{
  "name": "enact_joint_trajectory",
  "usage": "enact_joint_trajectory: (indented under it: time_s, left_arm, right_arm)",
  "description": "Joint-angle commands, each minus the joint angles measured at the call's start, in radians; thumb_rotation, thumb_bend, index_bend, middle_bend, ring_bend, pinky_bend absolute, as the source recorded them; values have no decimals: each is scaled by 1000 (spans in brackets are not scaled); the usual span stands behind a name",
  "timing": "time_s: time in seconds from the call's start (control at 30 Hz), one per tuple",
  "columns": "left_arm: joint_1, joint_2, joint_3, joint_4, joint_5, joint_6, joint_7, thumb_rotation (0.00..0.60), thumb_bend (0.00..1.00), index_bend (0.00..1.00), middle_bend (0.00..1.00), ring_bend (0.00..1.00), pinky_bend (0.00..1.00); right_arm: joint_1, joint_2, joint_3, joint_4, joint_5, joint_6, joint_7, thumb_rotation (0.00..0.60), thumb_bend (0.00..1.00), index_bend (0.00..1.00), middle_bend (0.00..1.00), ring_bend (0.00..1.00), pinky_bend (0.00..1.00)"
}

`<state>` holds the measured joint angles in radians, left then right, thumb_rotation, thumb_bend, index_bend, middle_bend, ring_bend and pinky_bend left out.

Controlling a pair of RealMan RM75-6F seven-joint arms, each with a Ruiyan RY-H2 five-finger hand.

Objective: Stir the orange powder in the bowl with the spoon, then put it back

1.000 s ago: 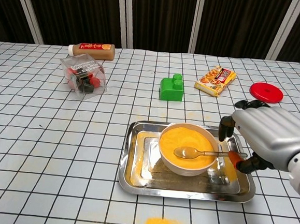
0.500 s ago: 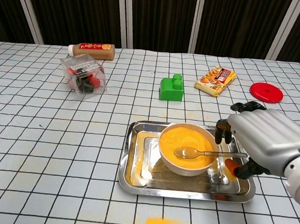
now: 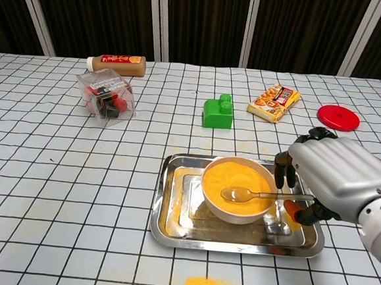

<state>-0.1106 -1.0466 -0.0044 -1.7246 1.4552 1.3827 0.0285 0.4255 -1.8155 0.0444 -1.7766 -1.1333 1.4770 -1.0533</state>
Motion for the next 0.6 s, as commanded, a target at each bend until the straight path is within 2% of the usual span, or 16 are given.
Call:
enact_joint_trajectory:
  time_s: [0.03,0.6]
  left_arm:
    - [0,0,0,0,0,0,-1,600,0,0,0,0,0]
    - [0,1,0,-1,-2,-1,-3,600,0,0,0,0,0]
  right_arm:
    - [-1,-2,2,1,1,-1,-1,600,432,486,460,164,0]
    - [-10,-19,8,22,3,-19,1,600,431,514,460,165,0]
